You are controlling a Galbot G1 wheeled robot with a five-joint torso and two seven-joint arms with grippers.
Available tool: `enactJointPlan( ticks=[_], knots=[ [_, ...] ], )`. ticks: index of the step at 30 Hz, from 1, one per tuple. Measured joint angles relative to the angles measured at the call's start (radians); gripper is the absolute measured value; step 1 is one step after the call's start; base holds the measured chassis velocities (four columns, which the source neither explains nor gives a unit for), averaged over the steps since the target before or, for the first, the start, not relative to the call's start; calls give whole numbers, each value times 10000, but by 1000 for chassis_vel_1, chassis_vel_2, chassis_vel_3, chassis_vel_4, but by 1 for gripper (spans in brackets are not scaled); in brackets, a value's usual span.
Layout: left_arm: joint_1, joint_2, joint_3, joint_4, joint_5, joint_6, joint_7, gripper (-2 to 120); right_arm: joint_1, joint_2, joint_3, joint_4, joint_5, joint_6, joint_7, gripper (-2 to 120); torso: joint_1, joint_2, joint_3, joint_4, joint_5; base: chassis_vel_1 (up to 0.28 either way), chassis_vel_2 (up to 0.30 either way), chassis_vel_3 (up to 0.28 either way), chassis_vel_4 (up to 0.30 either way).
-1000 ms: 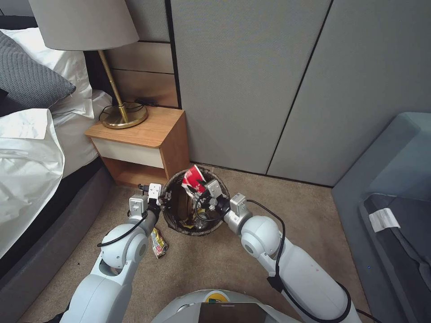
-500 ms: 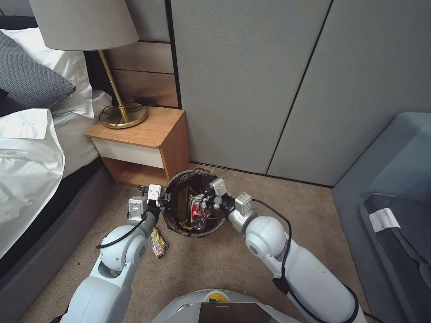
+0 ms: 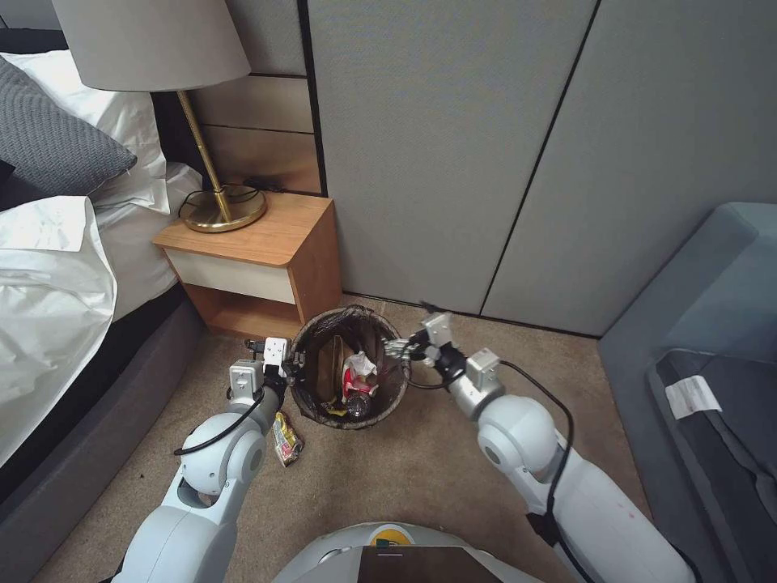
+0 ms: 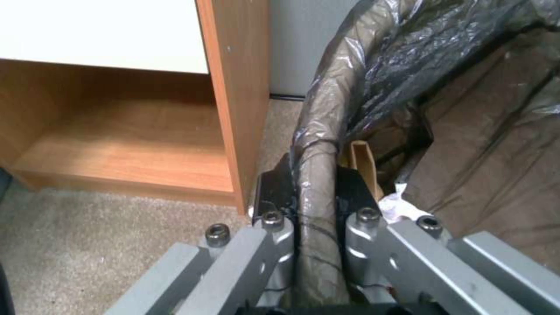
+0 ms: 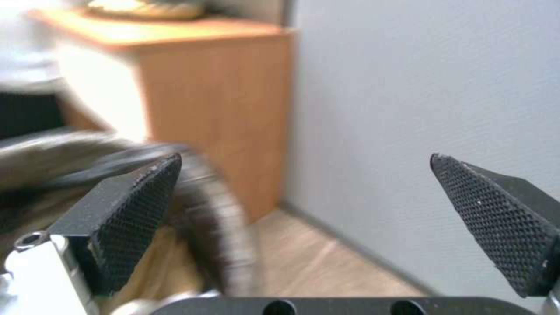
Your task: Pick up the trash bin, then pick up the garbage from the floor and place it into the trash bin.
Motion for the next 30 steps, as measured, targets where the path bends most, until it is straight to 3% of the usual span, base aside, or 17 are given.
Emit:
enactJointPlan(
  ticks=[3, 6, 9, 10, 12, 13, 20, 22, 30],
  knots=[
    [96, 146, -112, -43, -89, -275, -46, 5, -580, 490, 738, -505, -953, 1480, 791, 100, 0, 0, 0, 2, 1, 0, 0, 0, 0],
    [188, 228, -147, -64, -245, -402, -144, 5, -904, 709, 1271, -889, -1281, 2245, 1165, 100, 0, 0, 0, 4, 2, 0, 0, 0, 0],
    [283, 306, -146, -72, -228, -561, -174, 5, -1210, 877, 1805, -1128, -1429, 2808, 1228, 100, 0, 0, 0, 4, 1, 0, 0, 0, 0],
    [412, 390, -181, -142, -160, -724, -173, 5, -1743, 1080, 2550, -1406, -1541, 3559, 1215, 100, 0, 0, 0, 1, 1, 0, 0, 0, 0],
    [451, 392, -209, -174, -140, -763, -177, 5, -1952, 1175, 2820, -1468, -1547, 3815, 1159, 100, 0, 0, 0, 1, 2, 0, 0, 0, 0],
    [565, 367, -258, -260, -6, -891, -176, 5, -2435, 1466, 3425, -1517, -1572, 4274, 896, 100, 0, 0, 0, 3, 1, 0, 0, 0, 0],
    [886, 222, -287, -719, 398, -1008, -142, 5, -3872, 2296, 4512, -1227, -1757, 5133, 438, 100, 0, 0, 0, 0, 2, 0, 0, 0, 0],
    [1037, 81, -293, -901, 649, -1041, -133, 5, -4730, 2863, 4972, -931, -2053, 5615, 212, 100, 0, 0, -1, -1, 1, 0, 0, 0, 0],
    [1430, -2, -314, -1278, 1136, -1163, -43, 5, -6018, 3786, 5482, -418, -2335, 6547, -367, 100, -1, 0, -1, 1, -1, 0, 0, 0, 0]
  ],
)
